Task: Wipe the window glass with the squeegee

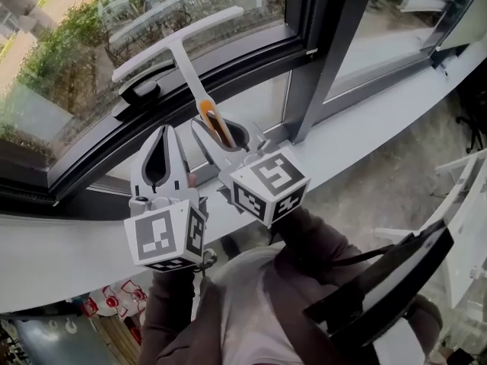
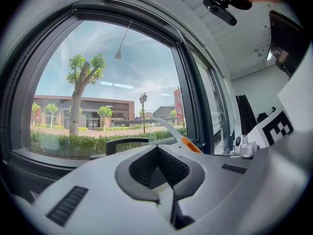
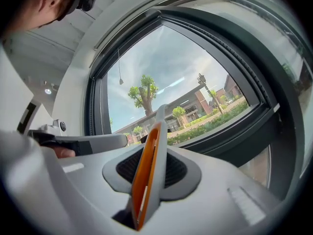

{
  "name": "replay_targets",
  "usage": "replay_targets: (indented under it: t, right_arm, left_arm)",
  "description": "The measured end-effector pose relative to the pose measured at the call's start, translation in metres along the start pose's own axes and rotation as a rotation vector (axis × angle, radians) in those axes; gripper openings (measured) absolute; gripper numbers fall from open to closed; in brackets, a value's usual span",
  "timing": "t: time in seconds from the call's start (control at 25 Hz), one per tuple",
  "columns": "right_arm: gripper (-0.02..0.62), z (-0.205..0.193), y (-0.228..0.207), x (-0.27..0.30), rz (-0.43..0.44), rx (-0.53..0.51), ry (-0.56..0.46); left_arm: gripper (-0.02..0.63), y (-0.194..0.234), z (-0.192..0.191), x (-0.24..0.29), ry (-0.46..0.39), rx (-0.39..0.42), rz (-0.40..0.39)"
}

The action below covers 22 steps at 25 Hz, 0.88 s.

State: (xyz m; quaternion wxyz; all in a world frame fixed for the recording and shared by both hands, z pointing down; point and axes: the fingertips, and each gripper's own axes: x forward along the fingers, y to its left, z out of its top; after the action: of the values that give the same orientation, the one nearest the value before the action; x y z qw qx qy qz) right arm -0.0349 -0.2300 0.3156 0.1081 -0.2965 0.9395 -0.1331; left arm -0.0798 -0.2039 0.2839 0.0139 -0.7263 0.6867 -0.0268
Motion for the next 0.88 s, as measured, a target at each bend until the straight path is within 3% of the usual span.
replay_targets:
  t: [0.2,0.4,0.6,0.88]
  right_arm:
    - [0.067,0.027,-0.020,-0.020,0.003,0.008,0.001]
    - [0.067,0.083,-0.014,-0.021,0.042,-0.015,-0.082]
    - [0.067,0.118,-0.006,-0.017,0.049,-0.060,-0.127]
    - [0.067,0.165,-0.016,-0.007,0.086,-0.094,-0.177]
  left_arm:
    - [0.002,-0.021,-0.011,0.002,0.043,-0.025,0.012]
    - [0.002,-0.027,-0.003,0.000,0.028,-0.012,-0.017]
    - [0.002,-0.021,0.003,-0.005,0.009,-0.059,-0.026]
    - [0.002,-0.021,0.011,0.009,-0.008,-0.021,-0.015]
